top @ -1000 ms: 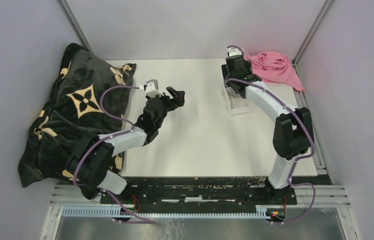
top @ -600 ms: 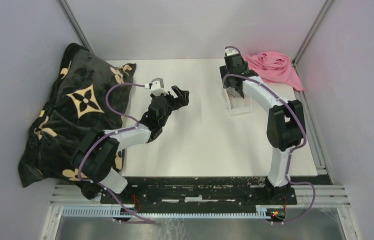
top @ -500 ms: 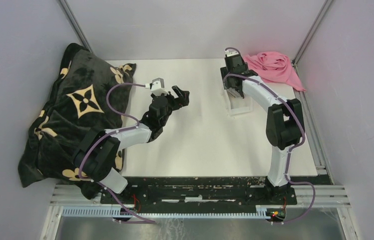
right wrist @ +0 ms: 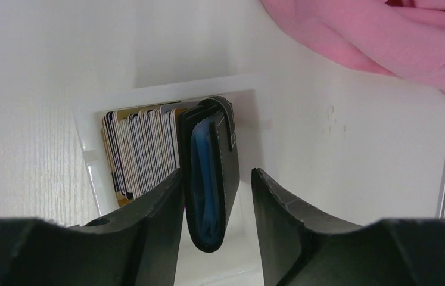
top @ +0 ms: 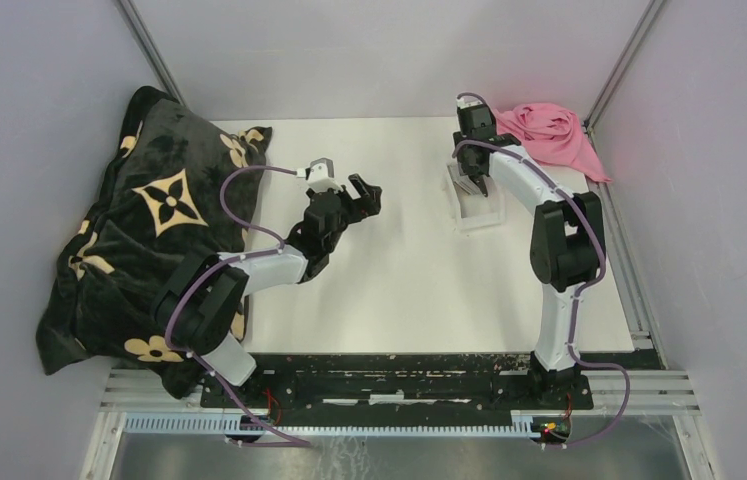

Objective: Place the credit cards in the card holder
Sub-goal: Pick up the card holder from the storage box, then open the card holder.

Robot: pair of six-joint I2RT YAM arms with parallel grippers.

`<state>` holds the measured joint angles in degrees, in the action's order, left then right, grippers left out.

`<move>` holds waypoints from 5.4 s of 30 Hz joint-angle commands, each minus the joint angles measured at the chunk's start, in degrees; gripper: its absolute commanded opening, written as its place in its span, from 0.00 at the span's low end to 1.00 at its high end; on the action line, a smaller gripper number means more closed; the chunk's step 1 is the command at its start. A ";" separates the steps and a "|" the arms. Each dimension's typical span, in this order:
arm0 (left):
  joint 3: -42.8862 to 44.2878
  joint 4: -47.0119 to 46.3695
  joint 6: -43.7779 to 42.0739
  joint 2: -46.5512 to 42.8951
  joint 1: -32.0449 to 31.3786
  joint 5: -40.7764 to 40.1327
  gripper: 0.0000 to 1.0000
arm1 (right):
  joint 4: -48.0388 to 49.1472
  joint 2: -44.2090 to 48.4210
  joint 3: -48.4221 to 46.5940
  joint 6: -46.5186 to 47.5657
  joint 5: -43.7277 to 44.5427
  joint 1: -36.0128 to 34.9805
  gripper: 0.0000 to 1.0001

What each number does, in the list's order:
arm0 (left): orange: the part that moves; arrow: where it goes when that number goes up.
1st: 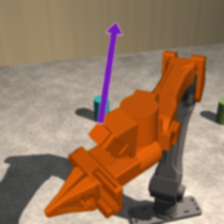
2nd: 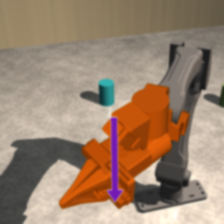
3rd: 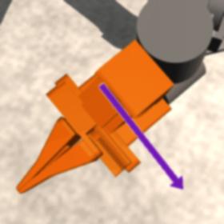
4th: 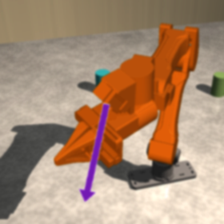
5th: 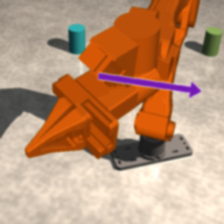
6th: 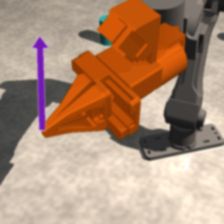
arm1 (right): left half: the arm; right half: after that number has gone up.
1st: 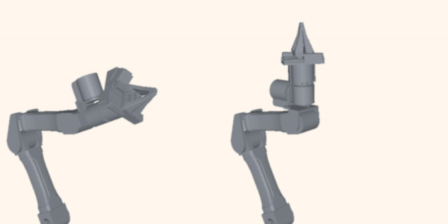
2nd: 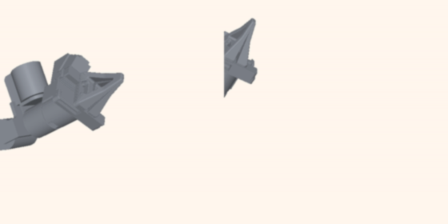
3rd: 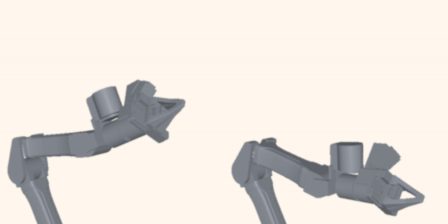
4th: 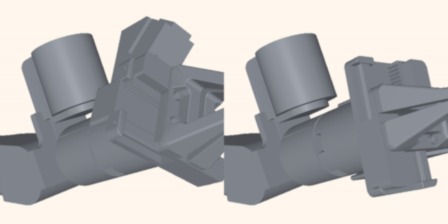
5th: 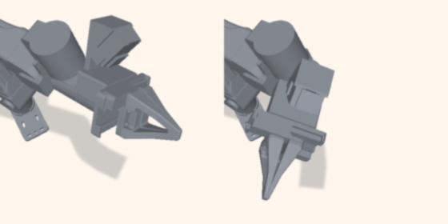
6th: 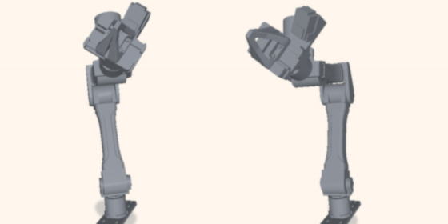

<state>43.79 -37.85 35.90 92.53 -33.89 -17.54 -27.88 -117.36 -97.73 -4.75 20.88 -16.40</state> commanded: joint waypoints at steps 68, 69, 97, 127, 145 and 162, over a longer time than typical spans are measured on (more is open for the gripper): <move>-11.88 -21.43 11.47 -16.70 -15.22 16.97 0.93 | 65.94 68.48 73.07 -78.73 -22.31 -7.51 0.01; -11.56 -21.52 11.47 -16.22 -15.23 16.77 0.93 | 67.06 67.60 73.40 -79.58 -22.34 -7.90 0.01; -13.30 -35.05 14.70 -11.42 -15.24 7.83 0.54 | 92.24 53.59 80.25 -86.65 -12.24 -22.32 0.01; -10.89 4.10 4.91 -26.79 -14.89 3.88 0.03 | 19.02 71.02 56.56 -35.79 -6.57 -30.68 0.56; 3.93 24.86 1.99 -19.15 -14.93 15.55 0.03 | 8.16 56.27 42.86 -17.95 9.97 -40.05 0.57; 5.54 30.38 1.30 -21.12 -14.92 18.96 0.03 | 10.70 52.30 43.11 -16.10 7.19 -40.17 0.57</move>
<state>45.74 -7.16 39.31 73.06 -48.88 -0.84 -19.79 -64.79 -52.93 -21.98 28.34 -56.25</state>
